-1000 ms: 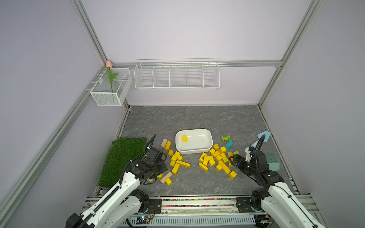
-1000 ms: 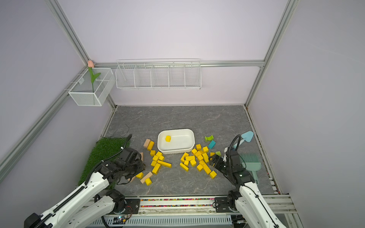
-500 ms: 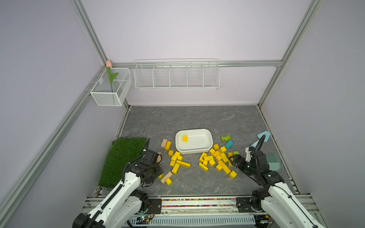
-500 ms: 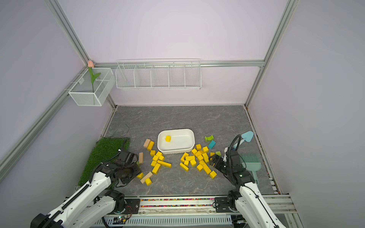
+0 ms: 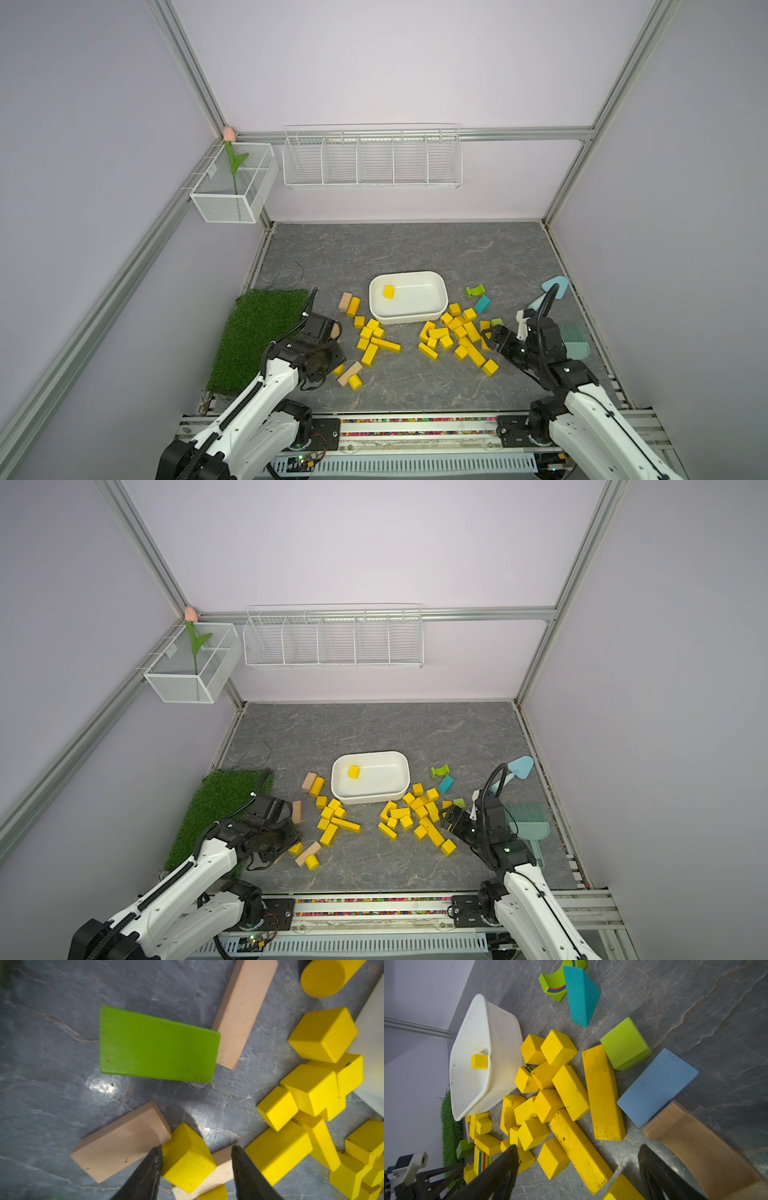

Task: Pick out the yellow building blocks
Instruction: Pick up the building block from the center of the board.

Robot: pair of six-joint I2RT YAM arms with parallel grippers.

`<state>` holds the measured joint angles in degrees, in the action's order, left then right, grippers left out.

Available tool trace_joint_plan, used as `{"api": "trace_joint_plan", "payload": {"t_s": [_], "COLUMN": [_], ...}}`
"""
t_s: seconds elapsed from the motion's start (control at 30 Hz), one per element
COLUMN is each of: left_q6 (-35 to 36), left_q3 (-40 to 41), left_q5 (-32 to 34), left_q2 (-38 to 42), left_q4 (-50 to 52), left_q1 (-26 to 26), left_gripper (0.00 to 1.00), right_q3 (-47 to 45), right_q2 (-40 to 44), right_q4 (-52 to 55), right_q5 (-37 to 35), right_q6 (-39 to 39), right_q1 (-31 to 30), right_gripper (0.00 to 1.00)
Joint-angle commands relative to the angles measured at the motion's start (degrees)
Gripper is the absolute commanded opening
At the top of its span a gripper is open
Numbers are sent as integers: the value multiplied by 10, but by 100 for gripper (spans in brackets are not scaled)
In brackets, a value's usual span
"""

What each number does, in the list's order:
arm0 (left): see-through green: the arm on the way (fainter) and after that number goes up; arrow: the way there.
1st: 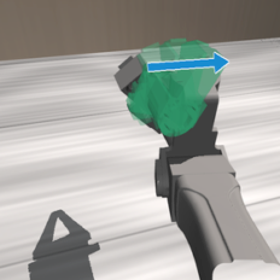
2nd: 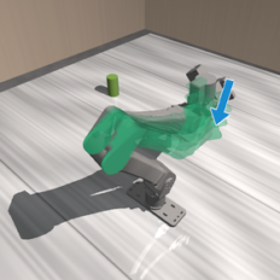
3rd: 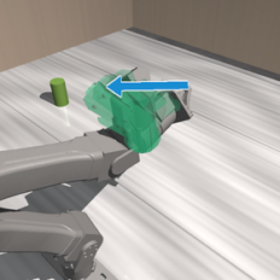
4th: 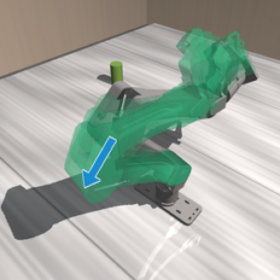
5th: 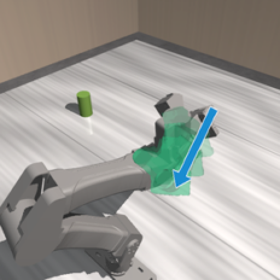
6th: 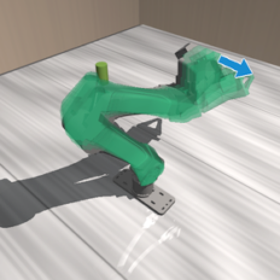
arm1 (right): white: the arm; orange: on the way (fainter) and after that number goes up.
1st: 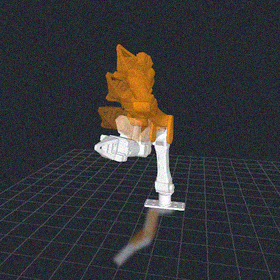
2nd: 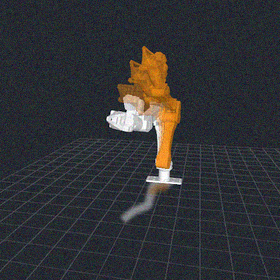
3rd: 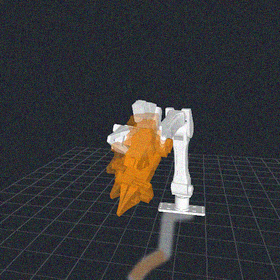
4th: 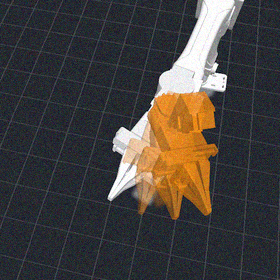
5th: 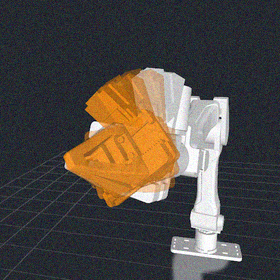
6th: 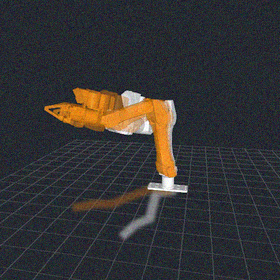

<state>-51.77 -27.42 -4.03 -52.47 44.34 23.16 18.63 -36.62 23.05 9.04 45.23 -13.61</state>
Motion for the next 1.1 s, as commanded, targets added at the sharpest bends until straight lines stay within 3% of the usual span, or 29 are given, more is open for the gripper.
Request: {"api": "trace_joint_plan", "payload": {"t_s": [0.0,0.33,0.77,0.9,1.07], "left_q6": [12,20,16,18,20], "left_q3": [-8,-17,-43,-42,-41], "left_q5": [-13,-25,-3,-9,-12], "left_q2": [-8,-37,-70,-76,-92], "left_q4": [-13,-14,-17,-24,-30], "left_q1": [-3,1,47,47,47], "left_gripper": [56,56,55,49,49], "right_q3": [-2,-2,-2,-2,-2], "right_q2": [-4,-2,0,3,3], "right_q4": [-3,-2,0,0,1], "right_q5": [5,4,3,3,3], "right_q6": [5,6,6,6,6], "right_q1": [-1,-1,-1,-1,-1], "right_gripper": [90,90,91,90,90]}}
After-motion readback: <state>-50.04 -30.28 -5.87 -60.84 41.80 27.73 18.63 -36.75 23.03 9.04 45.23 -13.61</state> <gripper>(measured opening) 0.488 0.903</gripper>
